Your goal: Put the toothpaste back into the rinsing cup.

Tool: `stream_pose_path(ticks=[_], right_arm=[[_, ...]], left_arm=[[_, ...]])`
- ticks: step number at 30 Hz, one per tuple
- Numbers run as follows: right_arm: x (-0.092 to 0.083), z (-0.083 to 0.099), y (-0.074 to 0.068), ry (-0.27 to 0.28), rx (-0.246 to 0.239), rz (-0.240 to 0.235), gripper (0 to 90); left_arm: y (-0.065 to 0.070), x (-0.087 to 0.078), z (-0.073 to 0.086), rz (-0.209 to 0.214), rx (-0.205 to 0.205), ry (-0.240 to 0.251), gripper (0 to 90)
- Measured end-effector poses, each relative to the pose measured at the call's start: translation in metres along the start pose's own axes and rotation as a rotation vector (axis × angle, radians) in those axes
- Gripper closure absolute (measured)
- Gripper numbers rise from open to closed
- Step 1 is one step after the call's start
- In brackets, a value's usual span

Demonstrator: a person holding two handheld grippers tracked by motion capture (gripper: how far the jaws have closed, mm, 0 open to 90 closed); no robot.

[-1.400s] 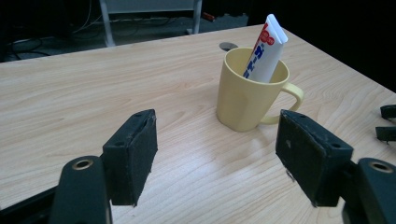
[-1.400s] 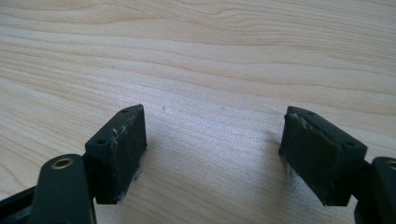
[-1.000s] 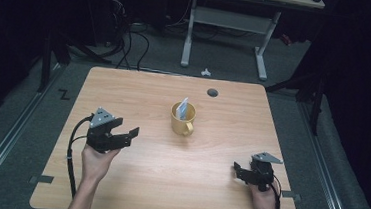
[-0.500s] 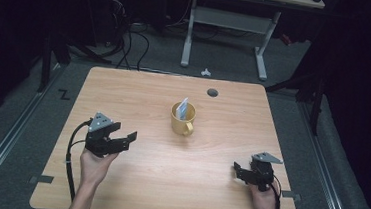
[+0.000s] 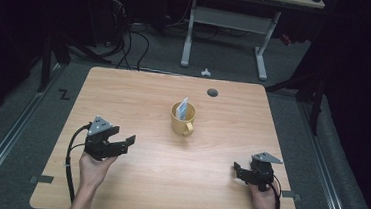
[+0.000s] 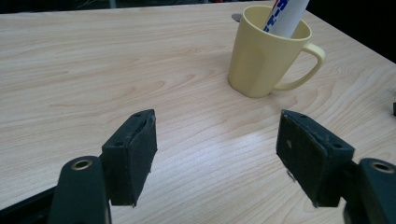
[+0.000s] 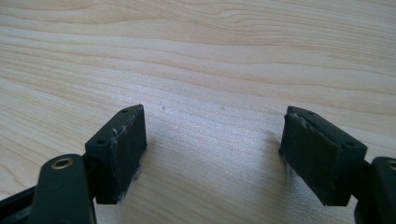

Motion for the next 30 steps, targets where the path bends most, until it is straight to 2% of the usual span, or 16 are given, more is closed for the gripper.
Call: stream_pose_path(ticks=[15,30], right_arm=[[0.000,0.000,0.000,0.000,0.000,0.000,22.6],[0.000,0.000,0.000,0.000,0.000,0.000,22.6]], left_arm=[[-0.005,0.011,0.014,-0.024,-0.005,-0.057,29.5],[-0.007,0.020,0.028,-0.037,-0.033,-0.071,29.6]])
Point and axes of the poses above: each handheld gripper's, and its own axes: x roughly forward along the jaws, z roughly out of its underside, y roughly to its right, the point moved 1 cm from there along x, roughly forward along the jaws, and after that the axes turned 8 degrees about z, right-handed, at the moved point
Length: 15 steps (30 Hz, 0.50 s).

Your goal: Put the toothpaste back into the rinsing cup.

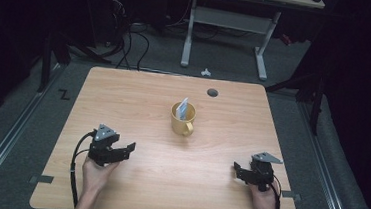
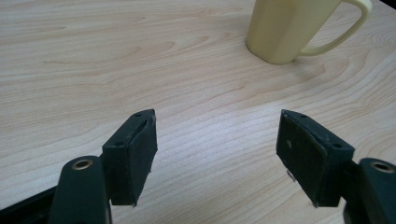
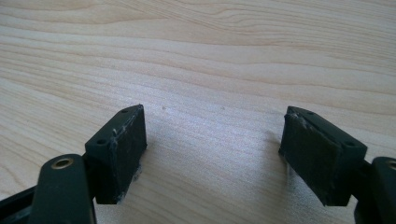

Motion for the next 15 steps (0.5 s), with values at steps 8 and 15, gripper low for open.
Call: stream_pose_path(ticks=[8,15], right_arm=[[0.000,0.000,0.000,0.000,-0.001,0.000,22.6],[0.000,0.000,0.000,0.000,0.000,0.000,22.6]], left_arm=[[-0.002,0.008,0.006,-0.001,-0.019,-0.014,29.7],[-0.004,0.016,0.013,-0.016,-0.024,-0.032,29.8]])
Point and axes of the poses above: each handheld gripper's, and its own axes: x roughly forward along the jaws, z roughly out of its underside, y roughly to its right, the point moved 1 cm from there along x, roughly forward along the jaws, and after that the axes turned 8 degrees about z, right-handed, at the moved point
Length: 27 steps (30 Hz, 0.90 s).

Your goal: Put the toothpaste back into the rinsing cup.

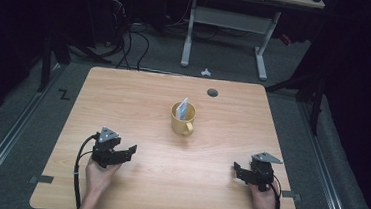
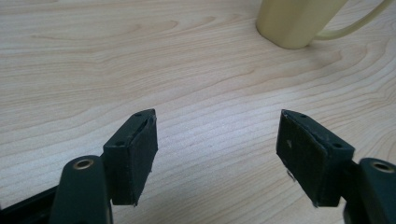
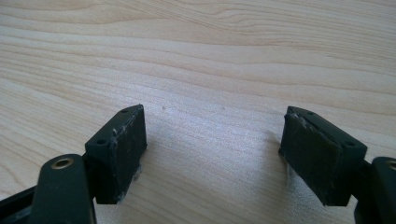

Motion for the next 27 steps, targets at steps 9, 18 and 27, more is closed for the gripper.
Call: stream_pose_path(ticks=[9,18,27], right_arm=[[0.000,0.000,0.000,0.000,0.000,0.000,22.5],[0.000,0.000,0.000,0.000,0.000,0.000,22.5],[0.000,0.000,0.000,0.000,0.000,0.000,22.5]], left_arm=[[-0.001,0.005,0.003,0.005,-0.014,-0.008,29.7],[-0.003,0.015,0.008,-0.019,-0.018,-0.025,29.7],[-0.004,0.022,0.011,-0.065,0.003,-0.036,29.7]])
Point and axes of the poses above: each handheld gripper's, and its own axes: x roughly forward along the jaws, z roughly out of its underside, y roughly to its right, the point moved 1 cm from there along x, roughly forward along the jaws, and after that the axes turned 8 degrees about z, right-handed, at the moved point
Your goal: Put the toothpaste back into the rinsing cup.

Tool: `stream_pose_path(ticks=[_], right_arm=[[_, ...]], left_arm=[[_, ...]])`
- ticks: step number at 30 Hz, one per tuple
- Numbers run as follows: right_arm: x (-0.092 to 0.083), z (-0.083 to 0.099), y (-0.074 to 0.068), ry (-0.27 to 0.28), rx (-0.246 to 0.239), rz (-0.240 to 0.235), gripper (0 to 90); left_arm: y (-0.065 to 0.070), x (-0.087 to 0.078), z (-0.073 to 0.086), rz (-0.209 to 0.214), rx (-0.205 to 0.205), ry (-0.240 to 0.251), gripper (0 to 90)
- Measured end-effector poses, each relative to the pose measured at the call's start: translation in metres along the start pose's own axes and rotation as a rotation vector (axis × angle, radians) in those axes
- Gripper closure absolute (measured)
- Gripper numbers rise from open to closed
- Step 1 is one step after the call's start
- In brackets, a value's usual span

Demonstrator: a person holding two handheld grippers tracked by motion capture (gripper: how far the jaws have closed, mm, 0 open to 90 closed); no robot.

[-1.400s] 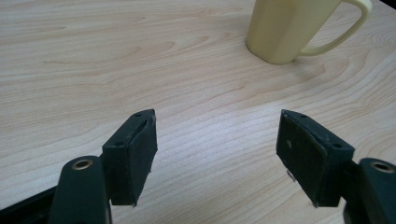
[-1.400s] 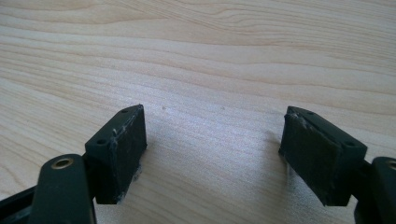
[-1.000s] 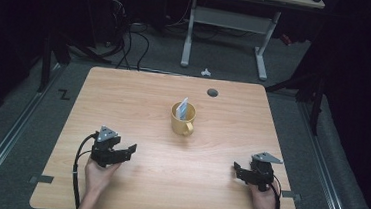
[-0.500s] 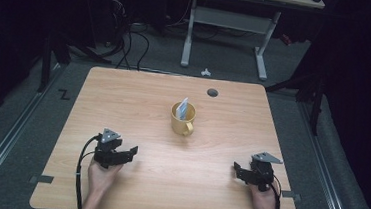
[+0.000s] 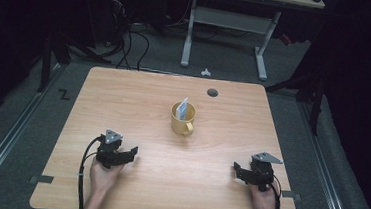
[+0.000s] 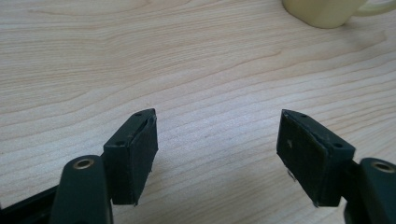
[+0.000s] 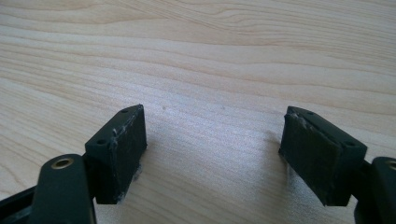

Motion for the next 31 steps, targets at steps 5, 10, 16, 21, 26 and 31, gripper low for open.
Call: stream_pose_path(ticks=[5,10,16,21,26,31], right_arm=[[0.000,0.000,0.000,0.000,0.000,0.000,22.6],[0.000,0.000,0.000,0.000,0.000,0.000,22.6],[0.000,0.000,0.000,0.000,0.000,0.000,22.6],[0.000,0.000,0.000,0.000,0.000,0.000,22.6],[0.000,0.000,0.000,0.000,0.000,0.000,22.6],[0.000,0.000,0.000,0.000,0.000,0.000,22.5]], left_arm=[[0.001,0.005,0.002,-0.027,0.016,-0.010,29.7],[0.001,0.009,0.003,-0.032,0.017,-0.018,29.7],[0.003,0.013,0.005,-0.060,0.038,-0.018,29.9],[0.007,0.014,0.005,-0.092,0.060,-0.030,28.9],[0.008,0.014,0.006,-0.088,0.059,-0.030,27.8],[0.007,0.013,0.006,-0.082,0.056,-0.030,26.8]])
Point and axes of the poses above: each handheld gripper's, and its own axes: x roughly forward along the jaws, z roughly out of its underside, y roughly to its right, the point moved 1 cm from there along x, roughly forward along the jaws, and after that the axes turned 8 degrees about z, right-handed, at the moved point
